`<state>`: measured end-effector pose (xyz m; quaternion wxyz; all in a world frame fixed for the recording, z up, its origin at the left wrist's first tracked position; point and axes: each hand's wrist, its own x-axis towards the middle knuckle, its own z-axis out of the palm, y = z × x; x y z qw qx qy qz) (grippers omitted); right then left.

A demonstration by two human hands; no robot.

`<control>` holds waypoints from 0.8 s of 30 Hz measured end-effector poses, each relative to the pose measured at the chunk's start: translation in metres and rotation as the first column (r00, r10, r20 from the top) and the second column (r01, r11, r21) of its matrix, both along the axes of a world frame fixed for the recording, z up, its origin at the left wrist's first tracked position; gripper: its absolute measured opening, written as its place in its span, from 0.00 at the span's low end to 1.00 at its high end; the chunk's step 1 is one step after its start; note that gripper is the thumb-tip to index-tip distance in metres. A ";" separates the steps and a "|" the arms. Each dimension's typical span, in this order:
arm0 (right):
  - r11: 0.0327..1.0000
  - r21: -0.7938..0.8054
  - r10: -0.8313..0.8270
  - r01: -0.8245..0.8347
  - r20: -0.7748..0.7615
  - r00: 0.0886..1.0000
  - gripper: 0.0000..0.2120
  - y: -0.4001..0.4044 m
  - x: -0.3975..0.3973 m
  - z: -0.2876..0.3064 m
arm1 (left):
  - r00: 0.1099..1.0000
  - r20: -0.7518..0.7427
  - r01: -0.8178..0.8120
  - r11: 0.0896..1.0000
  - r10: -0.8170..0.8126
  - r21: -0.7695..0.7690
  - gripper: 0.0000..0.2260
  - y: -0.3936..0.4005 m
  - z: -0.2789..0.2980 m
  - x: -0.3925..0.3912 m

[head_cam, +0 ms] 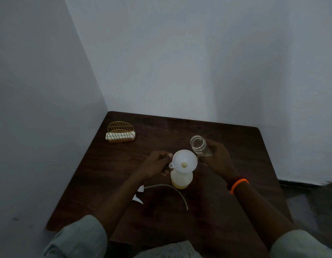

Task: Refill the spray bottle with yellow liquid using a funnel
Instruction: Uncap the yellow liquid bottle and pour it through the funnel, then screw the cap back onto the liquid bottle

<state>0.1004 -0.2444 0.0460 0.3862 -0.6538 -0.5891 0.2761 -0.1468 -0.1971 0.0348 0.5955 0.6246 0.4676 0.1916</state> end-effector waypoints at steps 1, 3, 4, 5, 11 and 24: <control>1.000 -0.007 -0.006 0.006 -0.005 1.000 0.23 0.001 0.000 -0.001 | 1.000 -0.008 -0.005 1.000 0.005 -0.003 0.13 0.001 -0.002 -0.002; 1.000 -0.014 -0.005 0.005 -0.017 1.000 0.23 0.002 -0.001 -0.002 | 1.000 -0.021 -0.015 1.000 0.015 -0.022 0.13 0.004 -0.006 -0.007; 1.000 -0.015 -0.003 0.002 -0.026 1.000 0.22 0.002 -0.002 -0.001 | 0.999 -0.028 -0.020 0.999 0.019 -0.032 0.13 0.005 -0.007 -0.010; 1.000 -0.013 0.000 0.000 -0.030 1.000 0.21 0.002 -0.003 -0.001 | 0.999 -0.029 -0.026 0.999 0.025 -0.043 0.13 0.005 -0.008 -0.011; 1.000 -0.025 -0.001 -0.001 -0.059 0.998 0.19 0.001 -0.006 0.001 | 0.980 -0.154 -0.128 0.992 0.125 -0.007 0.08 0.017 -0.025 -0.025; 0.998 -0.053 -0.036 0.032 -0.064 0.997 0.24 0.000 -0.001 -0.004 | 0.701 -0.688 0.155 0.902 0.188 0.404 0.23 0.036 -0.113 -0.056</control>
